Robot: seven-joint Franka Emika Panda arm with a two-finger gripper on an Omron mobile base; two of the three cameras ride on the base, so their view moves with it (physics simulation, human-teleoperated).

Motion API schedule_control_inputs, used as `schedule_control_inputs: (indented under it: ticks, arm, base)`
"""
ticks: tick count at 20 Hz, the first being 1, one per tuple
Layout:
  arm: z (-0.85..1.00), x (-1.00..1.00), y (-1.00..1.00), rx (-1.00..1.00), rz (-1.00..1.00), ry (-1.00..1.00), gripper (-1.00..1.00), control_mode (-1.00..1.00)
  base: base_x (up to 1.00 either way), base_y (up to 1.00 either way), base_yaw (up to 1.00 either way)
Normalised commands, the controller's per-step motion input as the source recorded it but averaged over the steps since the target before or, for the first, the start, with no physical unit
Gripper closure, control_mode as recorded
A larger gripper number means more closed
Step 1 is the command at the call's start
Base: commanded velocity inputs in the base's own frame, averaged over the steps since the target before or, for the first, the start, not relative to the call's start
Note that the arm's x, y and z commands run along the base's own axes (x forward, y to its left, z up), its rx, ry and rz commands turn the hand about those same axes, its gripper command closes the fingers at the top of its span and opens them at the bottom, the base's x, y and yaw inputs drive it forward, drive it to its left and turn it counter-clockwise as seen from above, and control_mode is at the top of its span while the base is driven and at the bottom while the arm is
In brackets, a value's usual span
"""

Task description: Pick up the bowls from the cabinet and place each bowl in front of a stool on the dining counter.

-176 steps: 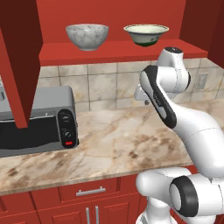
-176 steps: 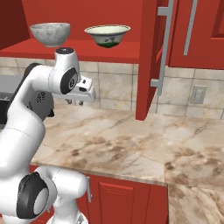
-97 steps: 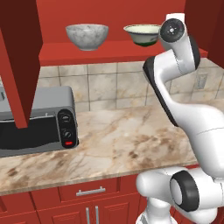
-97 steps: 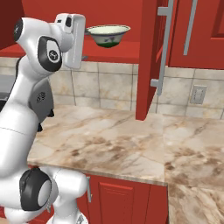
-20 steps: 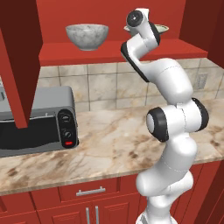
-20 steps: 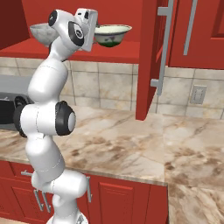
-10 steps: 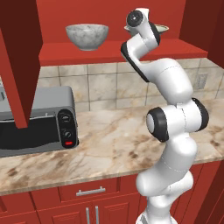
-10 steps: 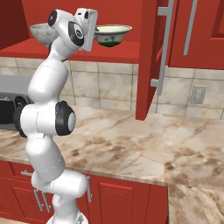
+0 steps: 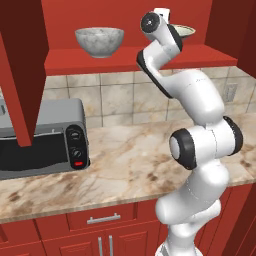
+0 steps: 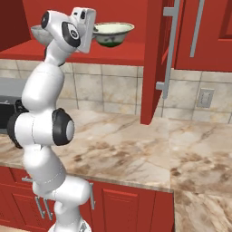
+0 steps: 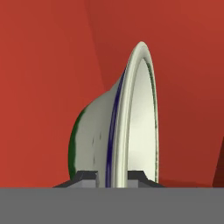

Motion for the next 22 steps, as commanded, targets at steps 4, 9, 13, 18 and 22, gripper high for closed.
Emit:
schedule_control_inputs:
  ticks: [4, 9, 13, 18, 22]
  arm:
    - [-0.02, -0.84, 0.14, 0.00, -0.05, -0.02, 1.00, -1.00]
    - [0.00, -0.95, 0.17, 0.00, -0.03, 0.00, 1.00, -1.00]
    - [0.00, -1.00, 0.08, 0.00, -0.02, 0.00, 1.00, -1.00]
    - [-0.01, -1.00, 0.10, 0.00, 0.00, 0.00, 1.00, -1.00]
    - [-0.11, -1.00, 0.24, 0.00, 0.00, 0.02, 1.00, -1.00]
  base:
    - [0.00, 0.00, 0.00]
    - [0.00, 0.00, 0.00]
    - [0.00, 0.00, 0.00]
    - [0.00, 0.00, 0.00]
    - [0.00, 0.00, 0.00]
